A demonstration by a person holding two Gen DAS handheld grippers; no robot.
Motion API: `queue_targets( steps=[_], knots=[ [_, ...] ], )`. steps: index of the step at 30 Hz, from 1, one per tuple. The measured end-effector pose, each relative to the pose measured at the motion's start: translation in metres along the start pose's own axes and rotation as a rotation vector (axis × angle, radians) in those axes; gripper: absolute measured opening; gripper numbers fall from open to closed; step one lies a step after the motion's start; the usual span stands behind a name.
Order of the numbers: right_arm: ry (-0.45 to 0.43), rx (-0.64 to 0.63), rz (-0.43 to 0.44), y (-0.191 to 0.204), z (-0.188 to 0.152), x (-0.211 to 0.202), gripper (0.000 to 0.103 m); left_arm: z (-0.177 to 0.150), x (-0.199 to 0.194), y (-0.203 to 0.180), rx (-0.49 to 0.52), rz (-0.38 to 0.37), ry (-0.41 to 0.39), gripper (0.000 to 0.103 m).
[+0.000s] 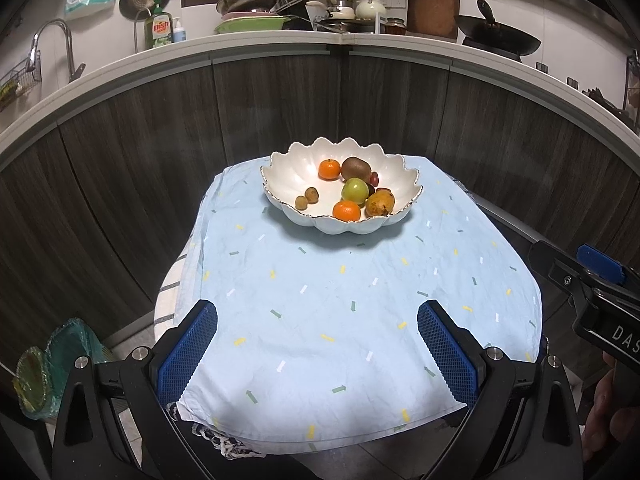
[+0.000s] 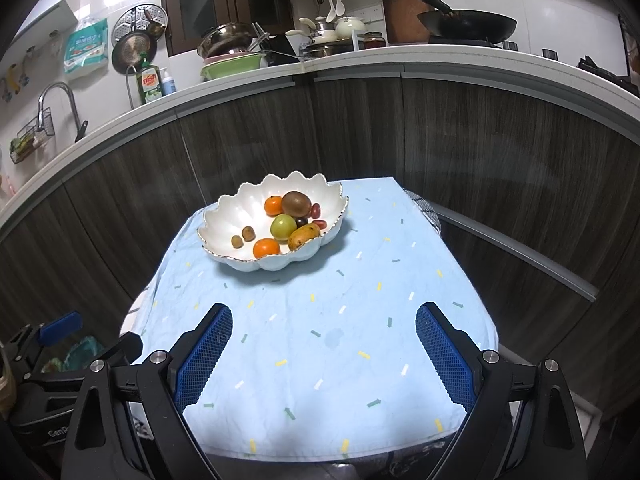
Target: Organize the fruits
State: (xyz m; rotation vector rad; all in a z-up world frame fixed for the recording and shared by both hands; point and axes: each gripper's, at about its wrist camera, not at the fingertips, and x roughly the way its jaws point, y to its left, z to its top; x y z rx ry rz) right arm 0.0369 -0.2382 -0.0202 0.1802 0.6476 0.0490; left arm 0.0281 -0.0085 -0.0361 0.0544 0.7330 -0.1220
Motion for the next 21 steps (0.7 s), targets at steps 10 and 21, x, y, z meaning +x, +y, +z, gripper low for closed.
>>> queue_targets(
  steps=[10,21],
  knots=[
    [0.008,0.003,-0.002,0.0013,-0.0036,0.0033,0.094,-0.0008,0.0019,0.0004,-0.001,-0.004,0.009,0.102],
    [0.015,0.006,-0.004,0.0017,-0.0048,0.0060,0.094,-0.0020,0.0036,0.0016,0.000,-0.007,0.012,0.102]
  ],
)
